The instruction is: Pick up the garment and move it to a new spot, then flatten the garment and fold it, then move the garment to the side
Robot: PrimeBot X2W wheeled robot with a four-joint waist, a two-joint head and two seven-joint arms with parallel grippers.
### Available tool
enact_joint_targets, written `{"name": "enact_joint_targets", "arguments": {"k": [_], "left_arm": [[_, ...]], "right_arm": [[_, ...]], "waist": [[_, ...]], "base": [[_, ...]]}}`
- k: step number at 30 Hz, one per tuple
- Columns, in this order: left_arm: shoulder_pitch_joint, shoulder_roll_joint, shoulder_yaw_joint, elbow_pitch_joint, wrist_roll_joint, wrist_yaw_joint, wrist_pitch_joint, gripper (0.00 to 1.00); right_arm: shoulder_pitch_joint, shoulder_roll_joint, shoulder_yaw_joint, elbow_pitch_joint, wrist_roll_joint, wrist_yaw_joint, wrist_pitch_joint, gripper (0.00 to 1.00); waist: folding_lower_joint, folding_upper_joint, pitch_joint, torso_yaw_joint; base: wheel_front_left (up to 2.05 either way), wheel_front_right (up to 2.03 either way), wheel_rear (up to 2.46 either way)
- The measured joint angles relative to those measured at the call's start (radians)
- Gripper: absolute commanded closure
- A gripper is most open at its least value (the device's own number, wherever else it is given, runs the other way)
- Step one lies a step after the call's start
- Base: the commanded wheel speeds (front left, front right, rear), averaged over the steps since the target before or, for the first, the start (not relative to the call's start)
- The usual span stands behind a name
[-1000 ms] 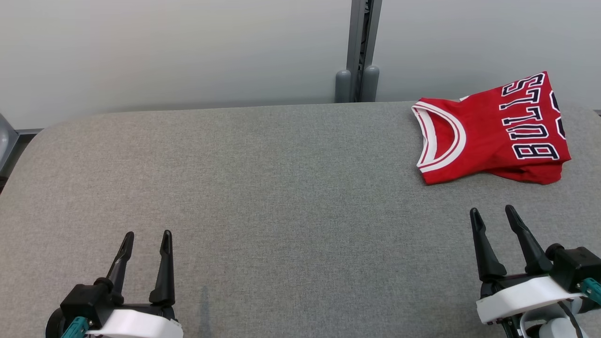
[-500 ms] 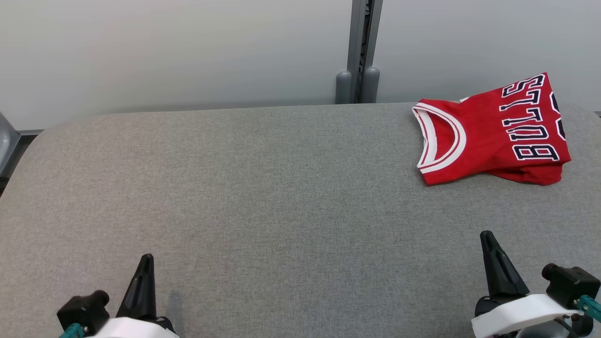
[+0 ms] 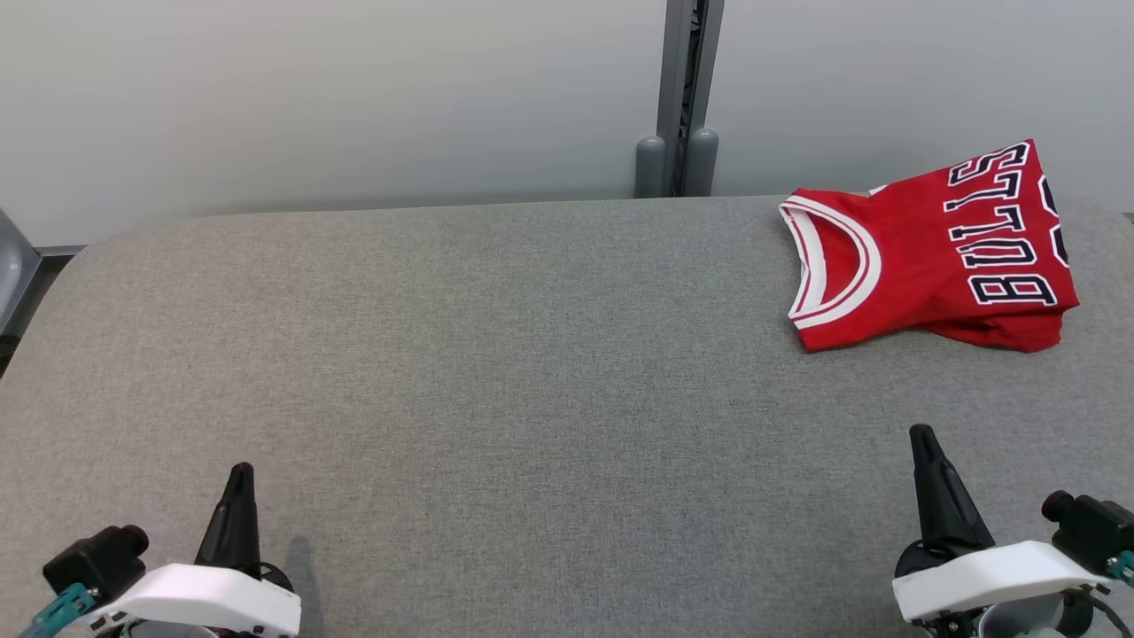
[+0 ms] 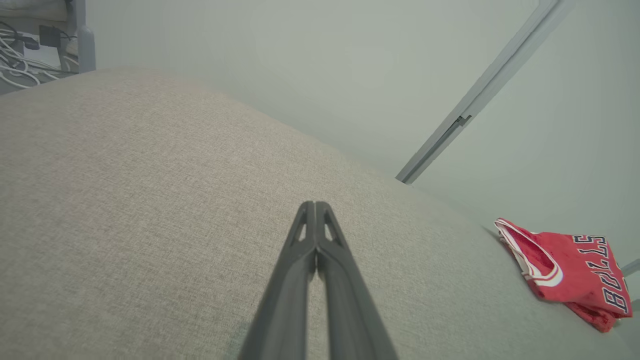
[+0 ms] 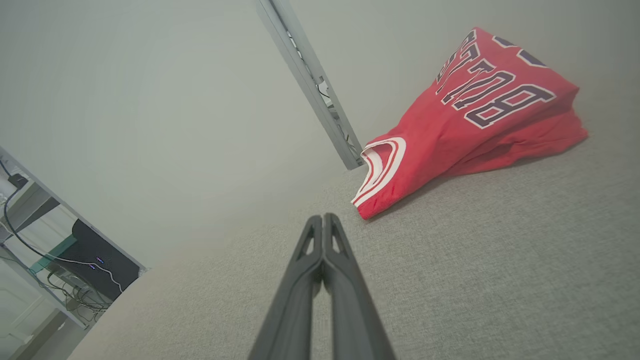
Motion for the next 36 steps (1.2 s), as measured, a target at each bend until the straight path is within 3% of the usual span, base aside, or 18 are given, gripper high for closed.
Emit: {"name": "enact_joint_targets", "arguments": {"k": [36], "left_arm": [[-0.117, -0.005, 0.154, 0.064, -0.432, -0.031, 0.226, 1.0]], "right_arm": [[-0.038, 0.022, 0.029, -0.006, 0.463, 0.0, 0.018, 1.0]], "waist": [[0.0, 0.0, -0.007, 0.007]], "base": [[0.0, 0.0, 0.0]]}}
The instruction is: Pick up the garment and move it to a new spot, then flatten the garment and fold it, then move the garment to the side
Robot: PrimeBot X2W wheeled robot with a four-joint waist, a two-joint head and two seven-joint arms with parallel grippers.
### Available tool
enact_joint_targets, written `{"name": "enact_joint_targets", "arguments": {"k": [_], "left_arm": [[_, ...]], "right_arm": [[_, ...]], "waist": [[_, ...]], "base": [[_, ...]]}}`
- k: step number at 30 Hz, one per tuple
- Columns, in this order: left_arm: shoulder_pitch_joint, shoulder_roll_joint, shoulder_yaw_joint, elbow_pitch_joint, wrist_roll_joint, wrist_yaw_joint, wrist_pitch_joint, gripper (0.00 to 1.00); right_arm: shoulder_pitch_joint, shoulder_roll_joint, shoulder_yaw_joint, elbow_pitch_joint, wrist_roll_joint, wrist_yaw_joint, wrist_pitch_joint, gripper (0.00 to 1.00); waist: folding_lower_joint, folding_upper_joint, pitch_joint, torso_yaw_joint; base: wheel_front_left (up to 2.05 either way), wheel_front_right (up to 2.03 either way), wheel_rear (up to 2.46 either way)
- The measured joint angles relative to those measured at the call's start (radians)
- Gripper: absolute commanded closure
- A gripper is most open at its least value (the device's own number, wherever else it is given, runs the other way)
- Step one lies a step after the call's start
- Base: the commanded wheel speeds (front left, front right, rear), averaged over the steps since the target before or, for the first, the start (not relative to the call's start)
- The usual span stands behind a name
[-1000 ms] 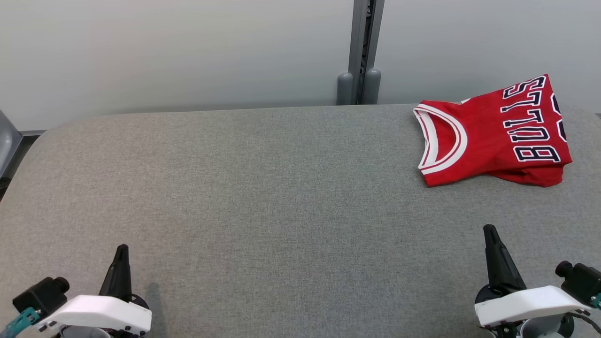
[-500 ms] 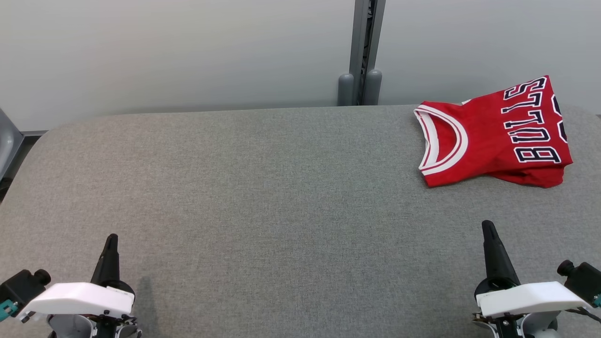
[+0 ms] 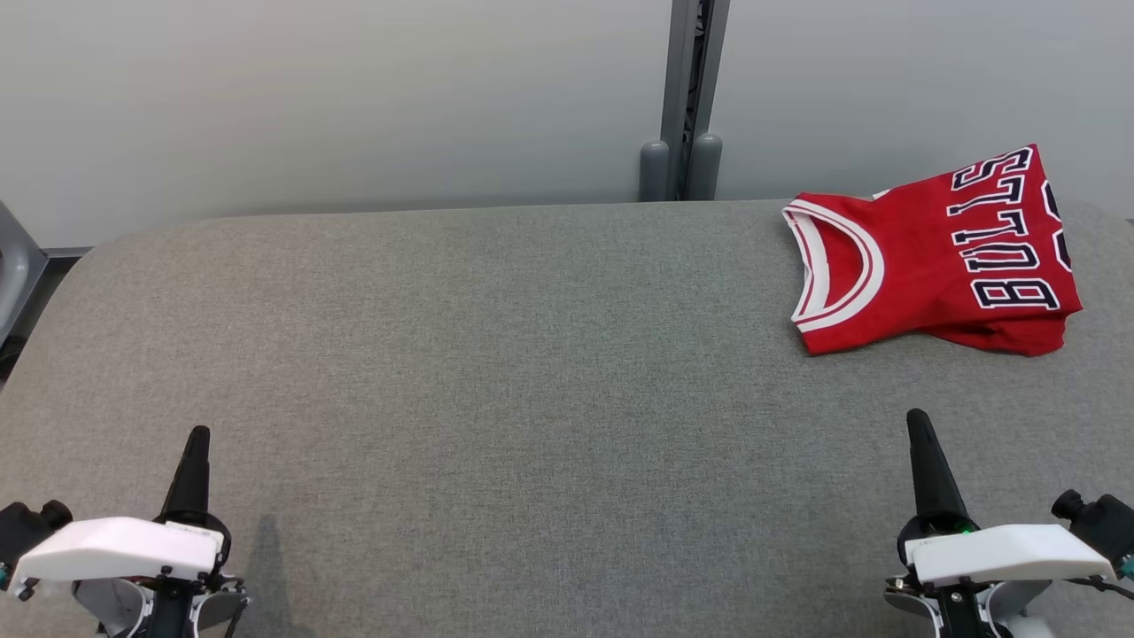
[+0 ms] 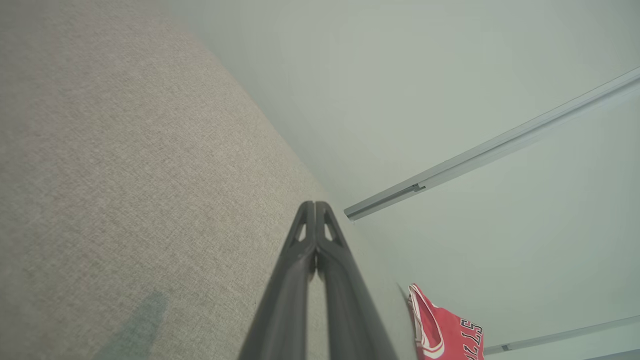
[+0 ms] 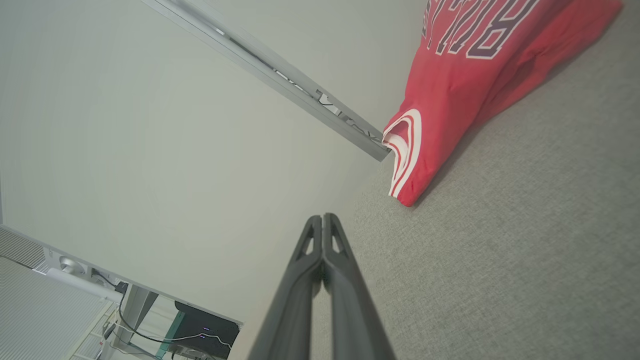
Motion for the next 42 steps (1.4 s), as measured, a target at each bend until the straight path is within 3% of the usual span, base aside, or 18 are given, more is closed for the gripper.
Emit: {"name": "enact_joint_targets", "arguments": {"k": [42], "left_arm": [[-0.081, 0.0, 0.112, 0.052, -0.34, -0.026, 0.17, 1.0]], "right_arm": [[-0.029, 0.014, 0.02, -0.007, 0.355, 0.0, 0.013, 1.0]], "waist": [[0.0, 0.0, -0.008, 0.008]], "base": [[0.0, 0.0, 0.0]]}}
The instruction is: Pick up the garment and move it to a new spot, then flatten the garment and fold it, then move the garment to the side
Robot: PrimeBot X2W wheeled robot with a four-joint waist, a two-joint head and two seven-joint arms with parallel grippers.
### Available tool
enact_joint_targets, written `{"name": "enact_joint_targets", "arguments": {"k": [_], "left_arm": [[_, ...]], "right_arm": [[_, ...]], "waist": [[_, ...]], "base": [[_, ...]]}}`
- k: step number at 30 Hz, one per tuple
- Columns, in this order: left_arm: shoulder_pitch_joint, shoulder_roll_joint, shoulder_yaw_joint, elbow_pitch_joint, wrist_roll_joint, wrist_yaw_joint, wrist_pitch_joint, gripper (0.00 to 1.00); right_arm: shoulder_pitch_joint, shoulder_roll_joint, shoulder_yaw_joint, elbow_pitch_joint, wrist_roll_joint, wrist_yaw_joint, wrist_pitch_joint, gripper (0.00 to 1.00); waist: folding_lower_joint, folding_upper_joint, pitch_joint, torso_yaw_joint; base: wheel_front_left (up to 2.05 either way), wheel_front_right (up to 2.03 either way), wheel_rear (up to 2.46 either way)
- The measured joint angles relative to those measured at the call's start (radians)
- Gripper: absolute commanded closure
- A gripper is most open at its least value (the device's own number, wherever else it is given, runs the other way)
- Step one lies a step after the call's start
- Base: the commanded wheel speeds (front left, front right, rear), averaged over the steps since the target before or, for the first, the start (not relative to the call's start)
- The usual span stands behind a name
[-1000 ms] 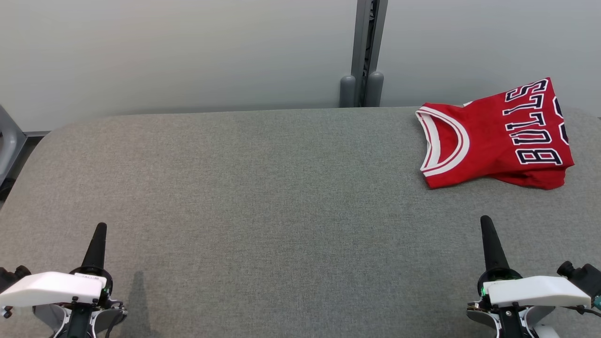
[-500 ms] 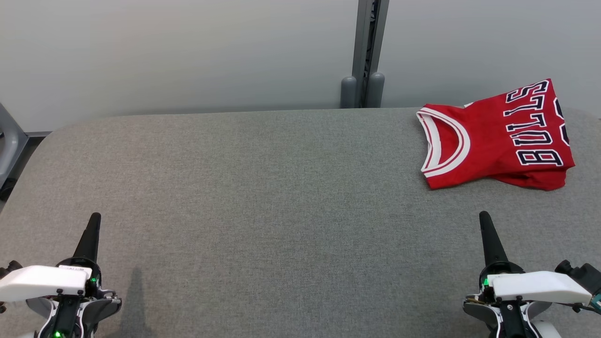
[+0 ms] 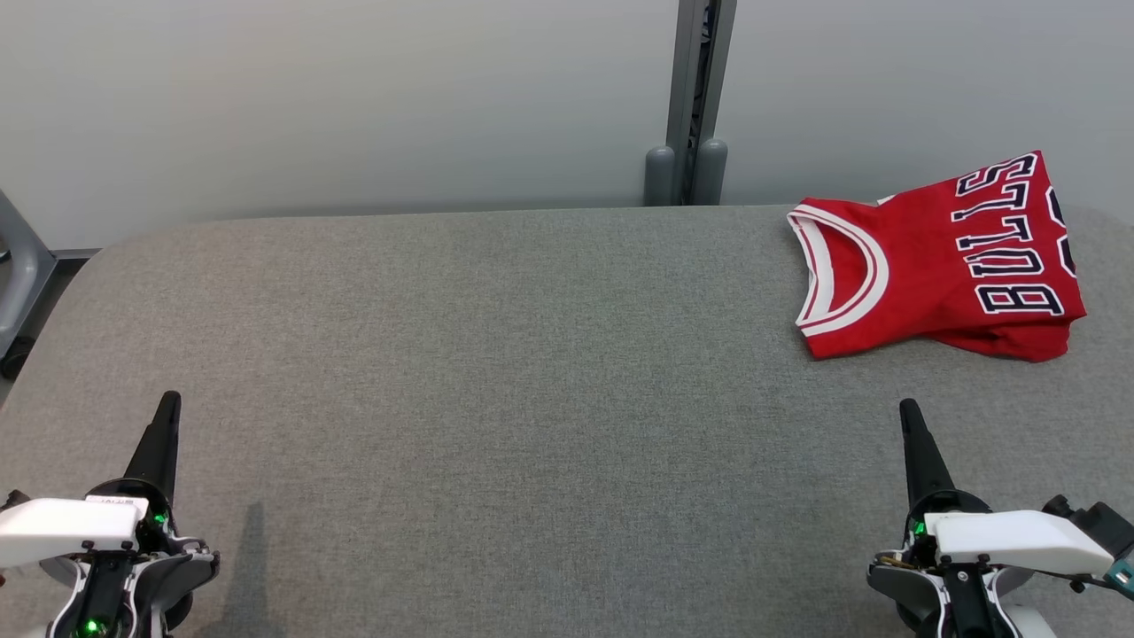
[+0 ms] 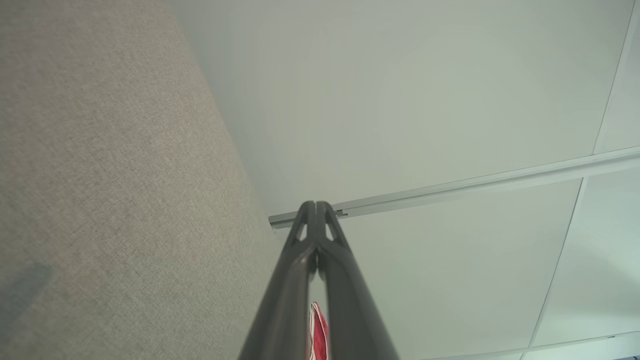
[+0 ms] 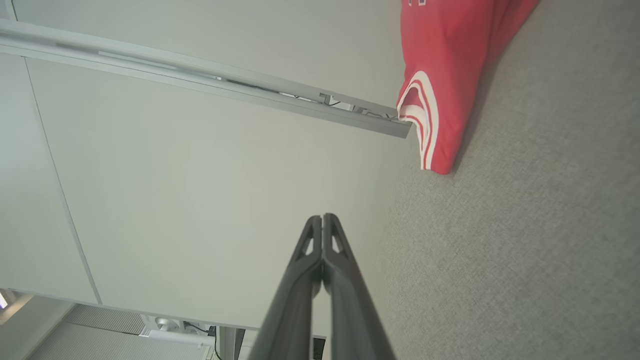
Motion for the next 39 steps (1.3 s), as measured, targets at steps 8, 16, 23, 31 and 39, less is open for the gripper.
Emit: {"name": "enact_joint_targets", "arguments": {"k": [8, 16, 23, 31, 39], "left_arm": [[-0.019, 0.0, 0.016, 0.006, -0.054, -0.005, 0.026, 1.0], [-0.029, 0.0, 0.033, 0.013, -0.106, -0.008, 0.05, 1.0], [-0.039, 0.001, 0.046, 0.02, -0.145, -0.012, 0.073, 1.0], [-0.05, 0.001, 0.055, 0.025, -0.176, -0.015, 0.086, 1.0], [-0.05, 0.001, 0.054, 0.025, -0.177, -0.015, 0.086, 1.0]], "right_arm": [[-0.005, 0.002, 0.005, -0.001, 0.056, 0.0, 0.003, 1.0], [-0.013, 0.006, 0.008, -0.002, 0.11, 0.0, 0.005, 1.0], [-0.017, 0.009, 0.011, -0.002, 0.155, 0.0, 0.006, 1.0], [-0.018, 0.011, 0.012, -0.002, 0.184, 0.0, 0.008, 1.0], [-0.018, 0.011, 0.012, -0.002, 0.184, 0.0, 0.009, 1.0]], "waist": [[0.0, 0.0, -0.002, 0.001], [0.0, 0.0, -0.003, 0.003], [0.0, 0.0, -0.004, 0.004], [0.0, 0.0, -0.005, 0.005], [0.0, 0.0, -0.005, 0.005]], "base": [[0.0, 0.0, 0.0], [0.0, 0.0, 0.0], [0.0, 0.0, 0.0], [0.0, 0.0, 0.0], [0.0, 0.0, 0.0]]}}
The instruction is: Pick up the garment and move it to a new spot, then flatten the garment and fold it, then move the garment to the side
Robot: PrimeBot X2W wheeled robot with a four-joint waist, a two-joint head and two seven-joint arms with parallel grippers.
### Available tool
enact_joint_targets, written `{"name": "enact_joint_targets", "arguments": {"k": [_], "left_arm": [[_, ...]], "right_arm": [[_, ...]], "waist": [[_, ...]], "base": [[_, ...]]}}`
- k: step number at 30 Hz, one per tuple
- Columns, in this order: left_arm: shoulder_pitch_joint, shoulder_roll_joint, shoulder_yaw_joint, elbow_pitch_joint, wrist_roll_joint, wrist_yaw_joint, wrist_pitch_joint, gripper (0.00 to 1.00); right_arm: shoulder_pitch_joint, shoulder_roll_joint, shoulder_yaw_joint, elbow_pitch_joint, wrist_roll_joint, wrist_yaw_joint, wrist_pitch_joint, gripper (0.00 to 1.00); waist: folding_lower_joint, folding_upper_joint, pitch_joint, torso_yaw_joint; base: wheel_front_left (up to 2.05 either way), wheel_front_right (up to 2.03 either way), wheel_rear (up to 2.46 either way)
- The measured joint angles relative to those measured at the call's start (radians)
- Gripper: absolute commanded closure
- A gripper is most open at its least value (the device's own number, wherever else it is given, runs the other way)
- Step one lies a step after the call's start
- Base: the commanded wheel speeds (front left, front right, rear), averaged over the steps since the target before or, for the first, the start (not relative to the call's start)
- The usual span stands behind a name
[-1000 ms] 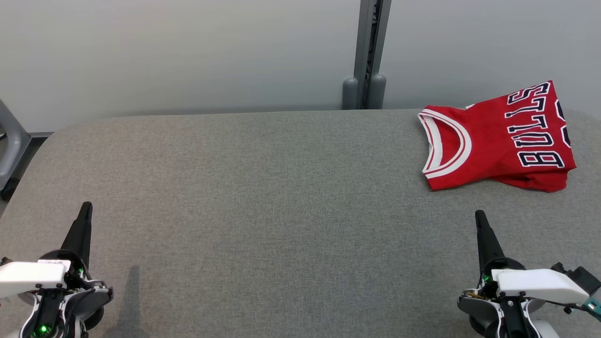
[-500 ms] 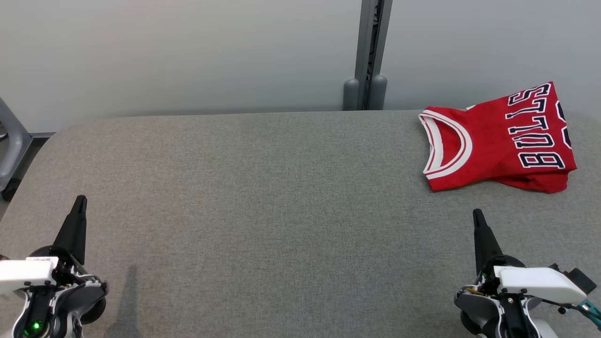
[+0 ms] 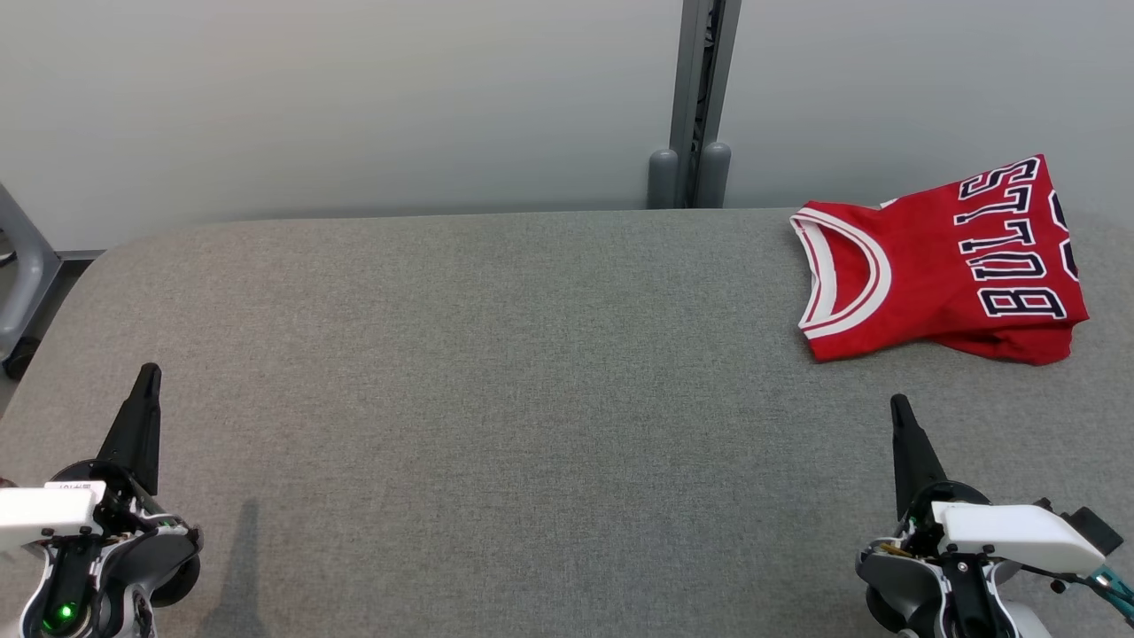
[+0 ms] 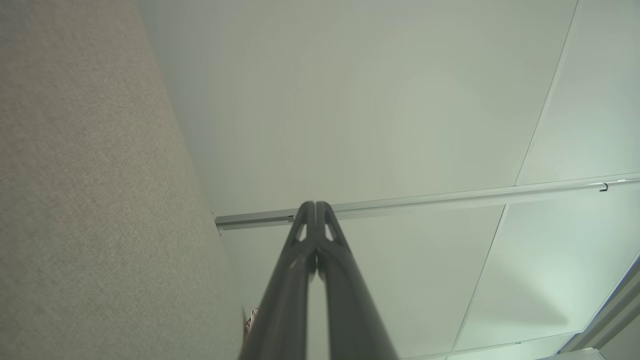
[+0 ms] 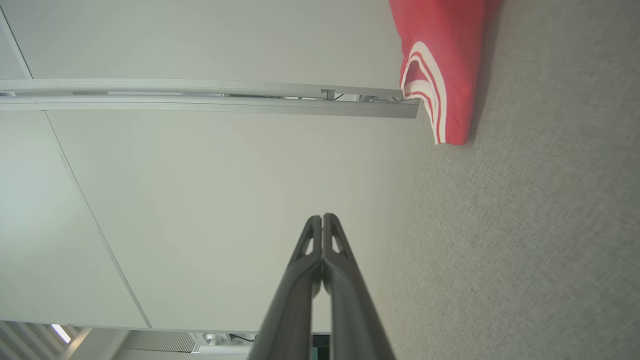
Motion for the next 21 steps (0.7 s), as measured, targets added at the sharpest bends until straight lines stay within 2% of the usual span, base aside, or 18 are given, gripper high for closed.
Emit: {"name": "enact_joint_targets", "arguments": {"k": [21], "left_arm": [[0.0, 0.001, -0.002, 0.0, -0.006, 0.0, -0.002, 1.0]], "right_arm": [[0.0, 0.0, 0.0, 0.0, 0.0, 0.0, 0.0, 1.0]], "waist": [[0.0, 0.0, 0.0, 0.0]], "base": [[0.0, 0.0, 0.0]]}}
